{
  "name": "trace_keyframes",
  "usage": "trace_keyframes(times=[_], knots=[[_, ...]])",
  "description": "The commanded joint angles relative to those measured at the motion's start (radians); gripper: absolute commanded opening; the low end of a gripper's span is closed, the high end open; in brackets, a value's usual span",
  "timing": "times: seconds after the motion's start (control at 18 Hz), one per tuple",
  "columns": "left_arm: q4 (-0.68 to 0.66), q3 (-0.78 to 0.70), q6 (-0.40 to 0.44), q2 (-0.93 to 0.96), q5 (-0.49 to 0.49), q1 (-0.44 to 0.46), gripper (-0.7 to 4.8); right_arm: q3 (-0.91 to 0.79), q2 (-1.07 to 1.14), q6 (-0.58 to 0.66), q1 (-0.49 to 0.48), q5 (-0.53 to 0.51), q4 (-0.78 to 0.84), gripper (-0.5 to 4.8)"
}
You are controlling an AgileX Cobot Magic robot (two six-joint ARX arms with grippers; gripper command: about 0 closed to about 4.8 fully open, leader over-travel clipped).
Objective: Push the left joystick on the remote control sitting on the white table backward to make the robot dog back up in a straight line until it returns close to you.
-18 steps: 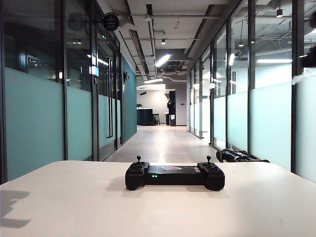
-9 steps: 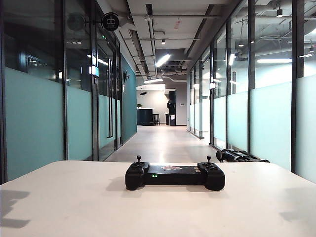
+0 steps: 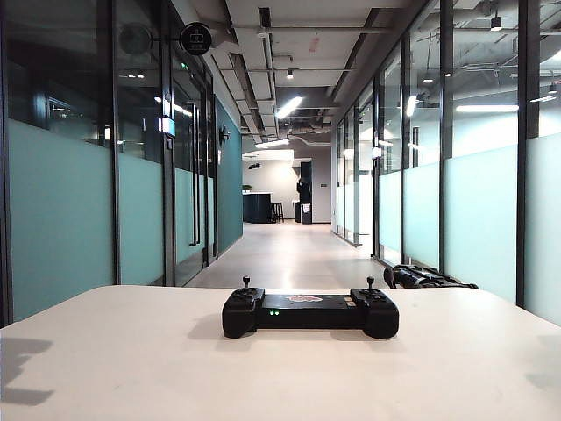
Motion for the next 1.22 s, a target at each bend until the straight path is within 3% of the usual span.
trace_keyframes(times=[0.06, 1.22], knots=[[0.006, 0.003, -0.003, 0.000, 0.004, 0.001, -0.05, 0.002, -0.003, 0.007, -0.001, -0.008, 0.010, -0.06], [0.006, 0.003, -0.003, 0.000, 0.004, 0.001, -0.05, -0.023, -0.003, -0.015, -0.025, -0.017, 0.095, -0.06]])
